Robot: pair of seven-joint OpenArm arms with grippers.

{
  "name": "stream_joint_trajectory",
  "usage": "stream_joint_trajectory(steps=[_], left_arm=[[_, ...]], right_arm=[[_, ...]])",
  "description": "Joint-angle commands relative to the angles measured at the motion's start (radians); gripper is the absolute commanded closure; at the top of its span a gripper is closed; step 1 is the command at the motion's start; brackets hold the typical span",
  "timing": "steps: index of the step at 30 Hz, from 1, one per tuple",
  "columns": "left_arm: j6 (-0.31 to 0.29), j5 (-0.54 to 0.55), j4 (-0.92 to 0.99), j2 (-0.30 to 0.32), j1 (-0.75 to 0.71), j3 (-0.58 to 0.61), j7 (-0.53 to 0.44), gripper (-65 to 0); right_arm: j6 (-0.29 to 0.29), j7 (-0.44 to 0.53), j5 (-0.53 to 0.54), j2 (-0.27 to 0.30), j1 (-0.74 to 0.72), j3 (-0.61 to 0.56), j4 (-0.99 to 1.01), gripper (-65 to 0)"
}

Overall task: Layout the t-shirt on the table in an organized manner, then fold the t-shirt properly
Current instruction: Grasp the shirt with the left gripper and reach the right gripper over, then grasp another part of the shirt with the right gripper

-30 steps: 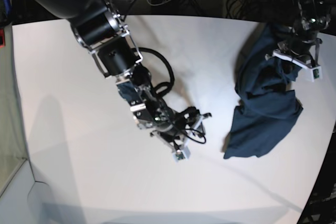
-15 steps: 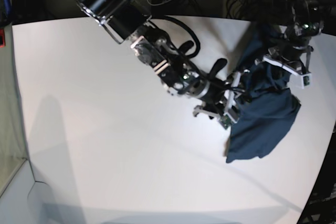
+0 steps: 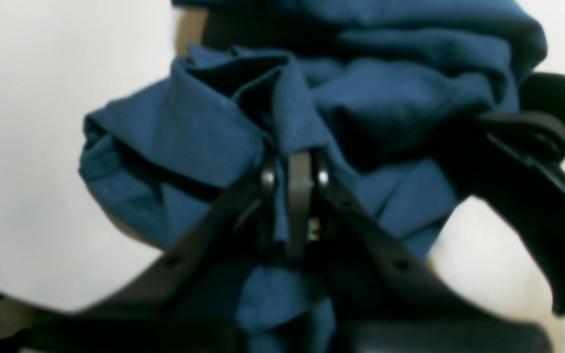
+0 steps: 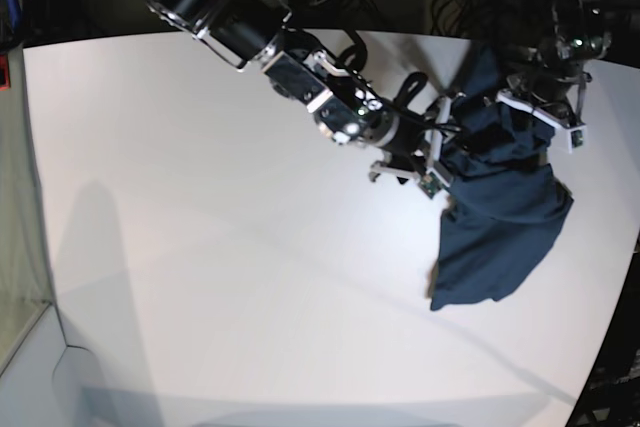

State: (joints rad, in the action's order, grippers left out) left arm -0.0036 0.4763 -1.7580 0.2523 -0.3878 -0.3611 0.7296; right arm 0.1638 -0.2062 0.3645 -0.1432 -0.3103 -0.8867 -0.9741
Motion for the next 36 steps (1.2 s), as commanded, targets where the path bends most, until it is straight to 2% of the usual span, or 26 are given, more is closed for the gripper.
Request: stream_joint_trajectory(steps=[1, 3, 8, 12, 14, 20, 26, 30, 34, 36], left_arm=[[-0.002, 0.005, -0.020, 0.014, 0.002, -0.008, -0.014, -0.4], [-0.002, 0.005, -0.015, 0.017, -0.010, -0.008, -0.015, -0.4], [-0.002, 0.005, -0.010, 0.017, -0.015, -0.029, -0.020, -0.4], [-0.002, 0.005, -0.010, 0.012, -0.004, -0.062, -0.017, -0.4], [-0.002, 0.005, -0.010, 0.012, 0.017, -0.065, -0.014, -0.4], [-0.002, 0.031, -0.047, 0.003, 0.020, -0.037, -0.009, -0.4], [-0.002, 0.135, -0.155, -0.049, -0.004, -0.003, 0.100, -0.4], [-0.002, 0.189, -0.176, -0.084, -0.004, 0.018, 0.163, -0.9], [-0.002, 0.235, -0.182, -0.092, 0.005, 0.024, 0.227, -1.5], [-0.002, 0.236, -0.182, -0.092, 0.006, 0.021, 0.239, -5.3]], right_arm=[[0.003, 0.027, 0.006, -0.014, -0.020, 0.001, 0.004, -30.5], [0.003, 0.040, 0.006, -0.014, -0.020, 0.005, 0.033, -24.7], [0.003, 0.035, 0.006, -0.014, -0.017, 0.068, 0.013, 0.0], [0.003, 0.035, 0.006, -0.014, 0.046, 0.130, -0.141, 0.0], [0.003, 0.029, 0.000, 0.021, 0.081, 0.148, -0.234, 0.0], [0.003, -0.100, -0.002, 0.141, 0.142, 0.251, -0.469, 0.0], [0.003, -0.137, 0.005, 0.230, 0.162, 0.373, -0.567, 0.0], [0.003, -0.151, 0.005, 0.259, 0.176, 0.403, -0.607, 0.0], [0.003, -0.151, 0.000, 0.264, 0.201, 0.403, -0.621, 0.0], [0.003, -0.151, 0.000, 0.264, 0.218, 0.403, -0.622, 0.0]])
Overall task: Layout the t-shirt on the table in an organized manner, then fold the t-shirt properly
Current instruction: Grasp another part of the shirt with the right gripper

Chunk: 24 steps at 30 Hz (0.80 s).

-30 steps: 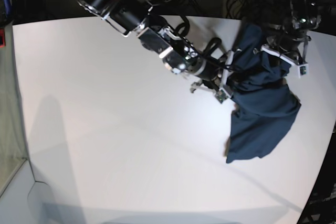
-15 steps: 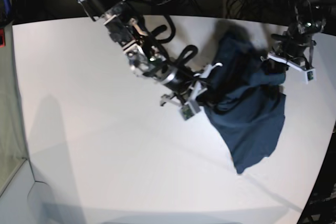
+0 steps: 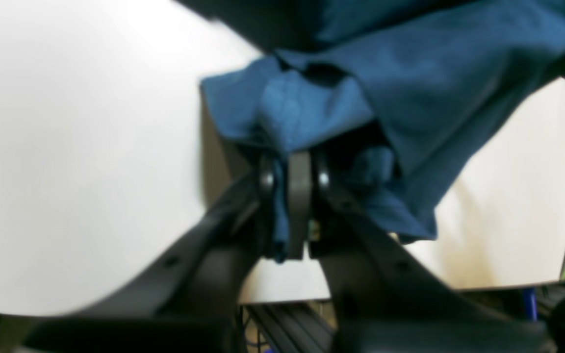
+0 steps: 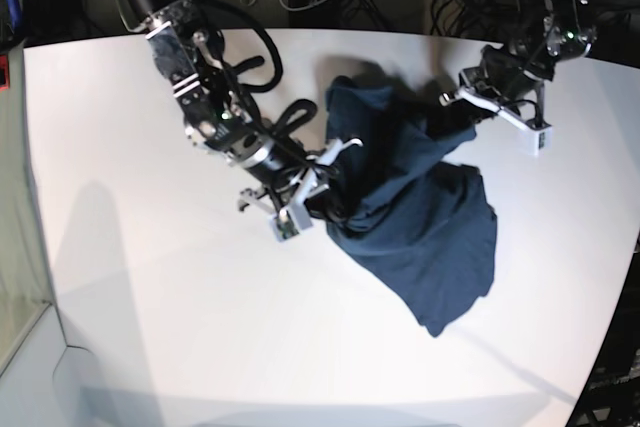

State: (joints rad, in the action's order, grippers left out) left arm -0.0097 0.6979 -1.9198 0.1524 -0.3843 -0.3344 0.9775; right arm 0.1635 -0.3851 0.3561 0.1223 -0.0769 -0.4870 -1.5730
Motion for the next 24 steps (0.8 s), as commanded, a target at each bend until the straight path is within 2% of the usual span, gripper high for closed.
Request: stream_joint_trajectory(steps=[1, 5, 8, 10, 13, 16, 24], left_arm=[[0.004, 0.018, -0.020, 0.009, 0.003, -0.005, -0.006, -8.9], [0.004, 0.041, -0.023, 0.017, 0.003, -0.012, -0.006, -28.6], [0.004, 0.064, -0.023, 0.019, 0.003, -0.035, -0.007, -40.0], [0.004, 0.073, -0.023, 0.019, 0.012, -0.076, -0.012, -44.8], [0.004, 0.082, -0.016, 0.019, 0.058, -0.142, -0.007, -46.4], [0.004, 0.075, 0.036, 0.019, 0.140, -0.188, -0.012, -46.5], [0.004, 0.073, 0.415, 0.008, 0.459, -0.068, -0.019, -46.4]], right_arm=[[0.003, 0.028, 0.008, -0.002, -0.011, 0.003, -0.023, 0.0], [0.003, 0.028, 0.007, 0.006, 0.004, 0.027, -0.023, 0.0], [0.003, 0.028, 0.008, 0.032, 0.004, 0.053, -0.023, 0.0], [0.003, 0.028, 0.013, 0.058, 0.004, 0.070, -0.027, 0.0], [0.003, 0.028, 0.013, 0.103, 0.015, 0.098, -0.048, 0.0], [0.003, 0.028, 0.013, 0.121, 0.033, 0.123, -0.076, 0.0], [0.003, 0.028, 0.007, 0.121, 0.098, 0.124, -0.099, 0.0]])
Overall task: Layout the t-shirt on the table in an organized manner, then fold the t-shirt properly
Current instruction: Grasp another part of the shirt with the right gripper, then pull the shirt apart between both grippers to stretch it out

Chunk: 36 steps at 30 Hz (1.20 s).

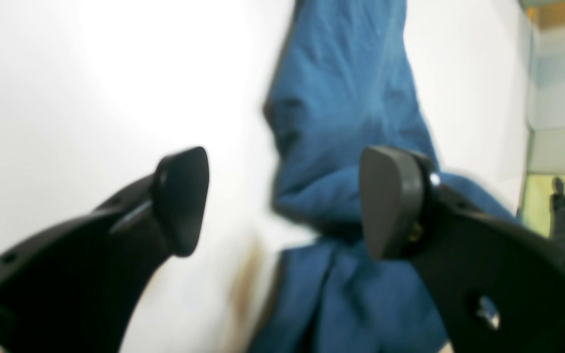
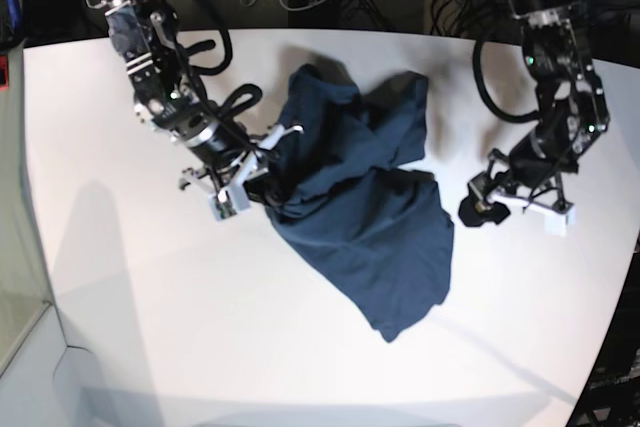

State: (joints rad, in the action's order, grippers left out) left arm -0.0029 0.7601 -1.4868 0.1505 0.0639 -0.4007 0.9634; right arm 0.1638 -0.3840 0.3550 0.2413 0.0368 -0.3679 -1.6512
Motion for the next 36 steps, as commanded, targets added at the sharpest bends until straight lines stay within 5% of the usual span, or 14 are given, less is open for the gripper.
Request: stream_joint_trajectory(steps=[1, 14, 16, 21, 30, 36], left_arm=[[-0.003, 0.011, 0.045, 0.008, 0.047, 0.013, -0.010, -46.4], [-0.003, 0.011, 0.496, 0.018, 0.239, 0.322, -0.298, -45.8], [-0.004, 0.011, 0.510, 0.019, 0.238, 0.326, -0.295, -39.4], [-0.004, 0.019, 0.450, 0.082, 0.196, 0.323, -0.301, -0.2], [0.001, 0.020, 0.128, 0.143, 0.011, 0.188, -0.286, -0.2], [-0.001, 0.020, -0.059, 0.136, -0.059, 0.016, -0.156, -0.2]], right_arm=[[0.003, 0.027, 0.008, 0.002, -0.011, 0.005, -0.020, 0.0], [0.003, 0.027, 0.008, 0.000, 0.019, 0.005, -0.022, 0.0], [0.003, 0.027, 0.008, 0.003, 0.019, 0.007, -0.022, 0.0], [0.003, 0.027, 0.008, 0.023, 0.016, 0.042, -0.022, 0.0], [0.003, 0.027, 0.006, 0.076, -0.077, 0.105, -0.016, 0.0], [0.003, -0.033, 0.006, 0.132, -0.186, 0.103, -0.014, 0.0]])
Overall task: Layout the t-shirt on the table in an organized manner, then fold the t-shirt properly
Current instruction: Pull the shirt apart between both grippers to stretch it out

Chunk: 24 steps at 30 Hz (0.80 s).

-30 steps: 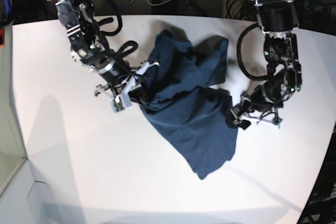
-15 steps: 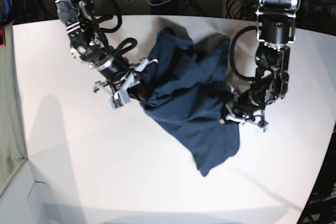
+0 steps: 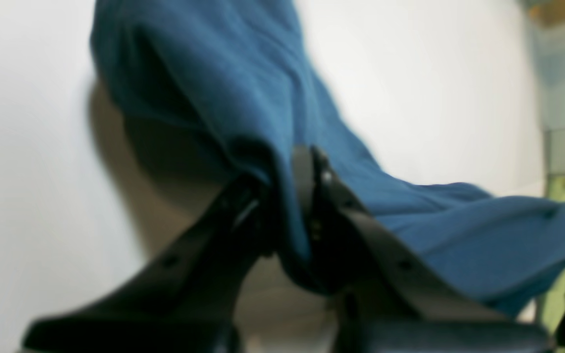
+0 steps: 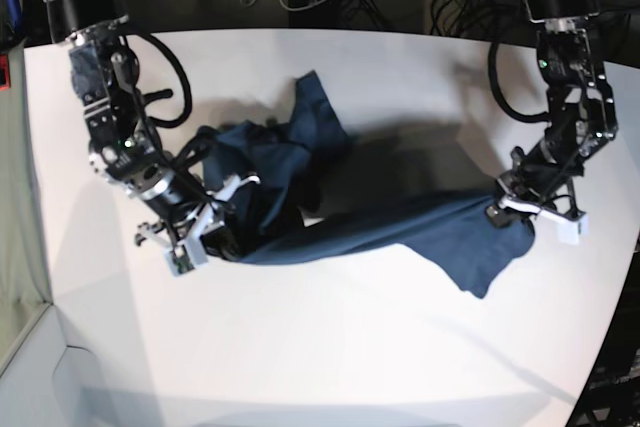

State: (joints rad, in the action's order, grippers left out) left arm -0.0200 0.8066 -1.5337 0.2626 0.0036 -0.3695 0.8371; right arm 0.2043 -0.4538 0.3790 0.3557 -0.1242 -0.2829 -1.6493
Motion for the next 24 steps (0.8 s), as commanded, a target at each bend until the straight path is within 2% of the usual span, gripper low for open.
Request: stream_joint_trajectory(steps=[1, 5, 9, 16, 21, 24], left_arm=[[0.016, -0.026, -0.031, 0.024, -0.007, -0.035, -0.019, -0.2], [0.015, -0.025, -0.058, 0.025, -0.034, -0.085, -0.008, -0.2], [0.015, -0.025, -0.058, 0.025, -0.057, -0.110, -0.008, -0.2], [0.015, -0.033, -0.049, 0.022, -0.086, -0.112, -0.008, -0.2], [0.015, -0.034, -0.049, 0.027, -0.086, -0.112, -0.008, -0.2], [0.015, -0.034, -0.049, 0.027, -0.086, -0.112, -0.008, -0.2]], right_arm=[[-0.038, 0.016, -0.018, 0.022, -0.042, 0.018, -0.018, 0.0], [-0.038, -0.017, -0.018, 0.064, -0.088, 0.027, -0.022, 0.0], [-0.038, -0.030, -0.018, 0.065, -0.087, 0.080, -0.056, 0.0], [-0.038, -0.133, -0.015, 0.056, 0.071, 0.109, -0.153, 0.0], [-0.036, -0.145, -0.016, -0.042, 0.217, 0.104, -0.226, 0.0], [-0.036, -0.145, -0.016, -0.086, 0.251, 0.089, -0.230, -8.9]])
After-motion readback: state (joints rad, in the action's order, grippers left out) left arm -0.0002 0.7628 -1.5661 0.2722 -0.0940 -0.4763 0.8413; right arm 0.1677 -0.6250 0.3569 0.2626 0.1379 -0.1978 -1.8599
